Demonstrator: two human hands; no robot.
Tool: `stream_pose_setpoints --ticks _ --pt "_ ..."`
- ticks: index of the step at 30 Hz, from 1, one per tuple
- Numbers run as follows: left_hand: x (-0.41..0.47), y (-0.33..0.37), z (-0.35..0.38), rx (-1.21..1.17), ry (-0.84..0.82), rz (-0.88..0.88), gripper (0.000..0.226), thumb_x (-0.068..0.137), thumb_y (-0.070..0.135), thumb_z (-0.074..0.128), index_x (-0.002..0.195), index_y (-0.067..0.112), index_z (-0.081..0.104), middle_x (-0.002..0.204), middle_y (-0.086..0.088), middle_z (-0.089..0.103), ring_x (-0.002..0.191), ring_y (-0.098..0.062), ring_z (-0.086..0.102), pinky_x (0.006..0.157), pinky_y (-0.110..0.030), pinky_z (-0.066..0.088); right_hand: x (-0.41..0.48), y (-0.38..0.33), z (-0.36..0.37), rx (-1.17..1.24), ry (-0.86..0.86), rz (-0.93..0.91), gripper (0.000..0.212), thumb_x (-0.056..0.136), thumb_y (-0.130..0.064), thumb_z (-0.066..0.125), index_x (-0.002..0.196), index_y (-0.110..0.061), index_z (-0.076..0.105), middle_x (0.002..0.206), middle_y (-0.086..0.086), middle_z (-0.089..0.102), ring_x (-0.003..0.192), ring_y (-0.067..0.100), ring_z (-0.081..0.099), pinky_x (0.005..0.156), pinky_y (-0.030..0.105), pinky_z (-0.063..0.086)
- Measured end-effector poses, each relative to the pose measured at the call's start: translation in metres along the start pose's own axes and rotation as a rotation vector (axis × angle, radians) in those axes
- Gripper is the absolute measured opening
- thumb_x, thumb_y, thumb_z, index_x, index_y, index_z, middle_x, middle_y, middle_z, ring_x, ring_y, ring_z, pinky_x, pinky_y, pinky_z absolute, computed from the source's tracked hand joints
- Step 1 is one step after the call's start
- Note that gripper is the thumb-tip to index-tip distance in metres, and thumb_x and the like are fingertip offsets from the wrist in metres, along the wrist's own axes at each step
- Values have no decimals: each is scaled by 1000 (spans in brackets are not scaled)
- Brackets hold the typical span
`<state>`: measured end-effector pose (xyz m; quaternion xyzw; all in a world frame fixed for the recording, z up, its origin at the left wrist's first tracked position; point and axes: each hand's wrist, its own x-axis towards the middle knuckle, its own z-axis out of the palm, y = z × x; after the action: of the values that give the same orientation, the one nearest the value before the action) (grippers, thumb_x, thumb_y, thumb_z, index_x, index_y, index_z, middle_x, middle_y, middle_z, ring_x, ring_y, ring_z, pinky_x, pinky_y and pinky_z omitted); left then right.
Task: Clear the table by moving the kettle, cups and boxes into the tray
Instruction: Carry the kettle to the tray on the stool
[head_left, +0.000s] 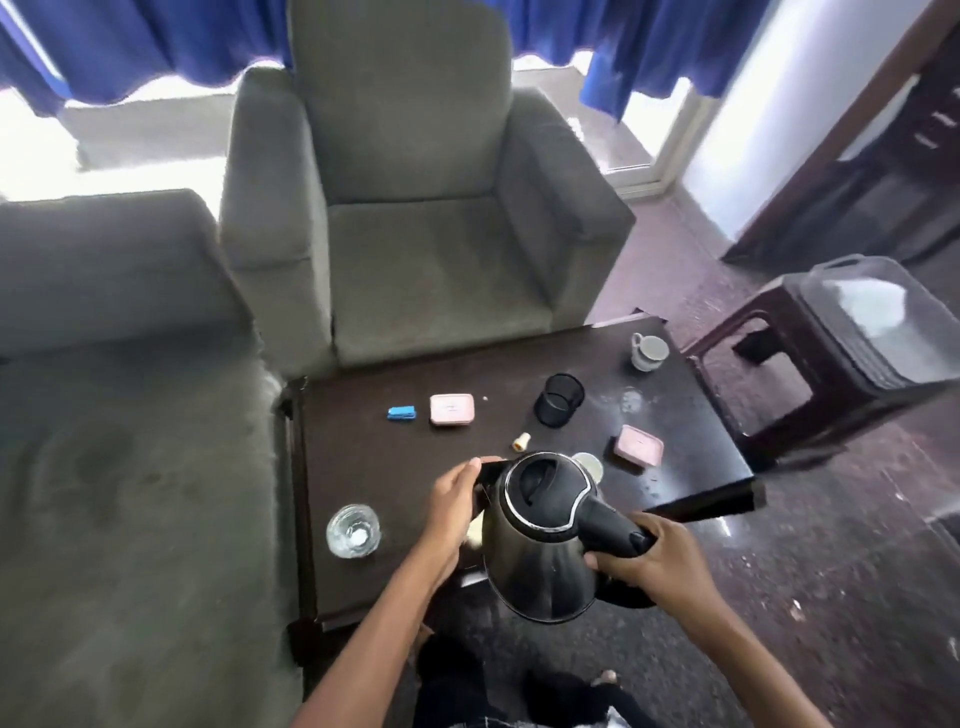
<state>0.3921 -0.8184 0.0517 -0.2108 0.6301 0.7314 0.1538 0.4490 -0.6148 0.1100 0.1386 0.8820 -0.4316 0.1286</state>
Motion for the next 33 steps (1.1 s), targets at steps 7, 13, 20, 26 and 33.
stream_pose_setpoints --ticks 7,13,20,26,33 --pt "-25 -1 120 197 -187 26 30 96 23 44 91 21 74 99 -2 71 95 -18 65 94 -32 49 -33 78 -92 207 153 133 49 35 -38 83 56 -4 55 46 -6 44 47 5 40 48 22 29" --pt "-54 -4 233 237 -299 -4 28 98 18 42 97 13 70 85 -2 66 80 -12 59 68 -18 46 -62 137 -172 363 272 150 40 35 -28 83 60 -4 62 49 -2 49 49 11 46 48 22 34" --pt "-73 2 339 267 -506 8 31 99 11 38 104 2 67 67 3 68 49 2 59 48 -11 45 -76 187 -247 427 427 163 28 36 -22 79 56 -11 63 42 -5 51 40 3 43 41 16 31" --pt "-52 7 408 317 -610 0 30 99 11 38 99 7 68 79 -2 70 61 -2 63 55 -10 47 -55 210 -299 511 494 168 25 35 -14 75 53 -10 59 39 -6 48 35 1 41 38 12 31" --pt "6 9 500 435 -716 59 27 92 4 46 110 8 67 93 -6 69 74 -7 59 57 -8 41 4 258 -366 471 556 222 38 27 -17 77 55 3 61 44 0 46 40 6 39 37 14 32"
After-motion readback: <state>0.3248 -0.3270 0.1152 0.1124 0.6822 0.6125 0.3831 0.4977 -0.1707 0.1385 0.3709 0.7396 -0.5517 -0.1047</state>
